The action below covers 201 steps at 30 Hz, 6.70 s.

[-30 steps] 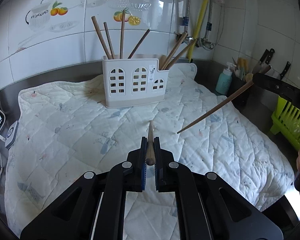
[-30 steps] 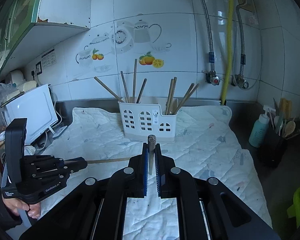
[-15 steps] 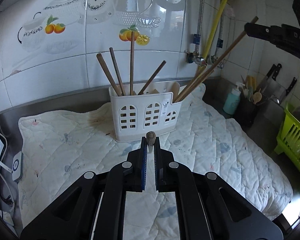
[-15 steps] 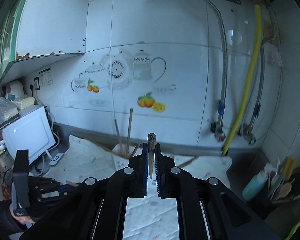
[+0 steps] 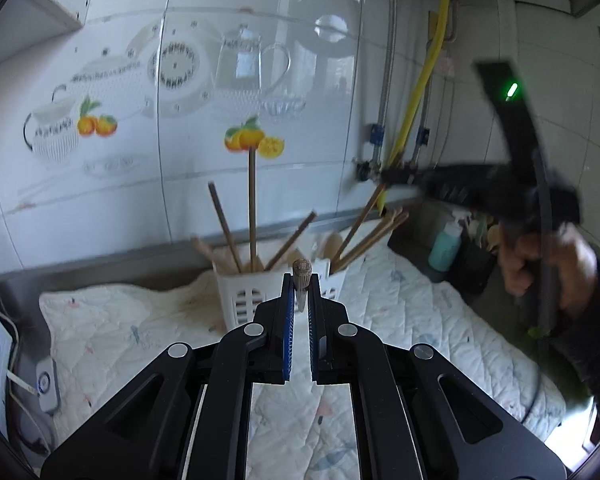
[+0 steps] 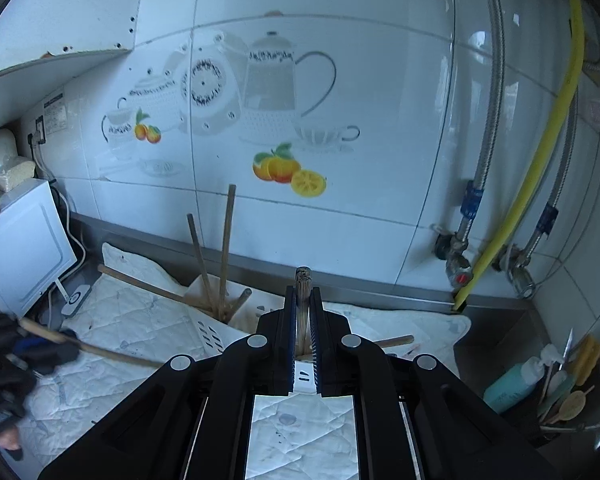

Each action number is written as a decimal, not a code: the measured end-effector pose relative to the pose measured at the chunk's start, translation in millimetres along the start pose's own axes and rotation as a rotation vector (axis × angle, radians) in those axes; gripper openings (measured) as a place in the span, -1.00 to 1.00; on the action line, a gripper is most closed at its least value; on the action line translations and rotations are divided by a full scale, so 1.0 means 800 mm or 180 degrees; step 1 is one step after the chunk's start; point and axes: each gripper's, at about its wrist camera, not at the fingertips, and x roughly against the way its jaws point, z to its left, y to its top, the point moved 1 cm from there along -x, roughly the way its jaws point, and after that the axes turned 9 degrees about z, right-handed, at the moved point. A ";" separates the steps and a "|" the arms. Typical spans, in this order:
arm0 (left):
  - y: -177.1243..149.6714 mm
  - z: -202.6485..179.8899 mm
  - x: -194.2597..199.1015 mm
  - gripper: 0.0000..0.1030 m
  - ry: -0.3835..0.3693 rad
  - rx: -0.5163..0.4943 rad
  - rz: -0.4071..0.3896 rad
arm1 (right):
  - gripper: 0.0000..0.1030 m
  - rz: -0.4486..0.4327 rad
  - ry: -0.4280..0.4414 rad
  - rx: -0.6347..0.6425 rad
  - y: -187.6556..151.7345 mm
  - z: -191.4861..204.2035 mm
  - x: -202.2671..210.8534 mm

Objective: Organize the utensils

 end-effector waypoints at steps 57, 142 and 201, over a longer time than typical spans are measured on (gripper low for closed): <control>-0.110 0.006 0.077 0.90 0.0718 0.0130 -0.0068 | 0.52 -0.0100 0.0107 -0.0417 -0.262 0.083 0.100; -0.236 0.033 0.061 0.90 0.0644 0.0547 0.0300 | 0.86 0.0120 -0.0001 -0.0481 -0.309 0.108 0.076; -0.237 0.019 0.054 0.90 0.0695 0.0465 0.0327 | 0.87 0.0105 0.0092 -0.0511 -0.314 0.106 0.076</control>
